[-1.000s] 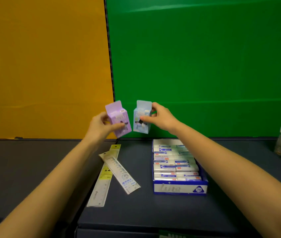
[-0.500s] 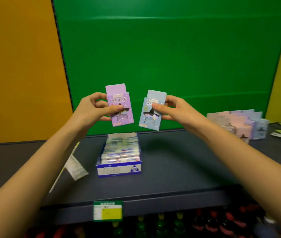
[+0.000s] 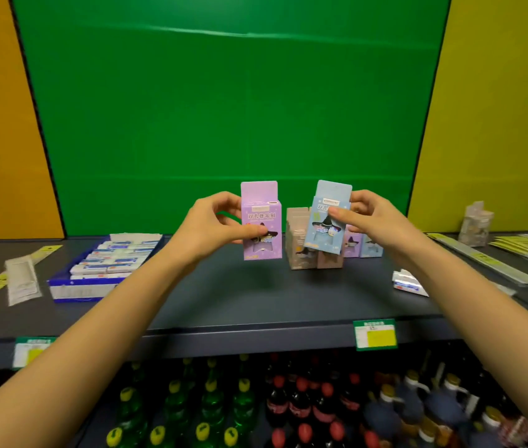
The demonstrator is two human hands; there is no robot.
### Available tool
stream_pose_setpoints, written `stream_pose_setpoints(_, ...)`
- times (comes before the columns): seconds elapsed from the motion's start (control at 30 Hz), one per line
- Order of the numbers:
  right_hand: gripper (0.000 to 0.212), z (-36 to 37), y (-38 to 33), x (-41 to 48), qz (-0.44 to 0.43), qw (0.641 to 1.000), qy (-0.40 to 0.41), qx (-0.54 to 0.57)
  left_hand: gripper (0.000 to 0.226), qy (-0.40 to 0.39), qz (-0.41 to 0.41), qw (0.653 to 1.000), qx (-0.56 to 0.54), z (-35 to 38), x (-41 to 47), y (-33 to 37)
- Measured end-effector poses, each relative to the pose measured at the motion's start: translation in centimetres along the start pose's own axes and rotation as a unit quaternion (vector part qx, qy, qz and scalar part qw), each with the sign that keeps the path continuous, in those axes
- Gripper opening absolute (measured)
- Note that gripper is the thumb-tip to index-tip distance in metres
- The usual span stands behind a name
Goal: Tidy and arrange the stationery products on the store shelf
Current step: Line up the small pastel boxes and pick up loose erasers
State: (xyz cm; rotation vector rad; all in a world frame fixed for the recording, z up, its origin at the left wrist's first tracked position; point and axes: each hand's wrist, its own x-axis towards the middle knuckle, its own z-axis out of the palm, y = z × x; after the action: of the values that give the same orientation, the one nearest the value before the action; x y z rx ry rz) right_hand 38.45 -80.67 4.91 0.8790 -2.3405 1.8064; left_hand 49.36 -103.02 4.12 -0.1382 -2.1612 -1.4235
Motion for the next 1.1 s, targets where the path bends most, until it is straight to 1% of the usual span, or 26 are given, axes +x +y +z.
stream_pose_setpoints(0.1, 0.025, -2.9, 1.1, 0.0, 0.007, 1.0, 0.006, 0.001, 0.03, -0.011, -0.005, 1.0, 0.015, 2.7, 0.7, 0.6)
stream_pose_setpoints(0.17, 0.024, -4.6, 1.6, 0.1, 0.008, 1.0, 0.012, 0.007, 0.036, -0.022, -0.004, 0.999, 0.023, 4.4, 1.4, 1.1)
stream_pose_setpoints(0.27, 0.031, -6.9, 2.2, 0.4, 0.008, 1.0, 0.024, 0.006, 0.038, -0.043, 0.0, 0.998, 0.039, 6.5, 2.7, 1.6)
stream_pose_setpoints(0.43, 0.037, -9.4, 3.6, 1.4, 0.017, 0.999, 0.035, -0.003, 0.04, -0.081, 0.006, 0.995, 0.058, 9.4, 5.3, 1.8)
stream_pose_setpoints(0.57, 0.04, -11.0, 4.9, 1.9, 0.026, 0.999, 0.036, -0.012, 0.06, -0.109, 0.007, 0.991, 0.082, 11.5, 7.5, 1.5)
stream_pose_setpoints(0.6, 0.039, -11.5, 5.2, 2.0, 0.025, 0.999, 0.036, -0.019, 0.06, -0.114, 0.012, 0.989, 0.092, 12.0, 8.0, 1.3)
stream_pose_setpoints(0.67, 0.033, -12.5, 5.7, 2.1, 0.026, 0.999, 0.031, -0.029, 0.049, -0.116, 0.019, 0.986, 0.117, 13.1, 8.8, 1.0)
stream_pose_setpoints(0.73, 0.025, -13.6, 6.4, 2.4, 0.03, 0.999, 0.014, -0.032, 0.036, -0.11, 0.028, 0.984, 0.138, 14.2, 9.5, 0.8)
stream_pose_setpoints(0.77, 0.021, -14.1, 6.6, 2.5, 0.029, 0.999, 0.002, -0.039, 0.034, -0.102, 0.035, 0.982, 0.154, 14.8, 9.7, 0.8)
stream_pose_setpoints(0.83, 0.02, -15.0, 7.2, 2.9, 0.022, 0.998, -0.024, -0.059, 0.037, -0.086, 0.049, 0.976, 0.195, 16.1, 10.2, 0.8)
stream_pose_setpoints(0.93, 0.022, -16.0, 8.0, 3.8, 0.011, 0.996, -0.052, -0.075, 0.045, -0.052, 0.059, 0.971, 0.227, 17.8, 10.6, 0.4)
stream_pose_setpoints(1.1, 0.025, -16.6, 9.9, 5.4, -0.013, 0.992, -0.088, -0.093, 0.048, -0.002, 0.044, 0.963, 0.265, 19.9, 10.7, -0.5)
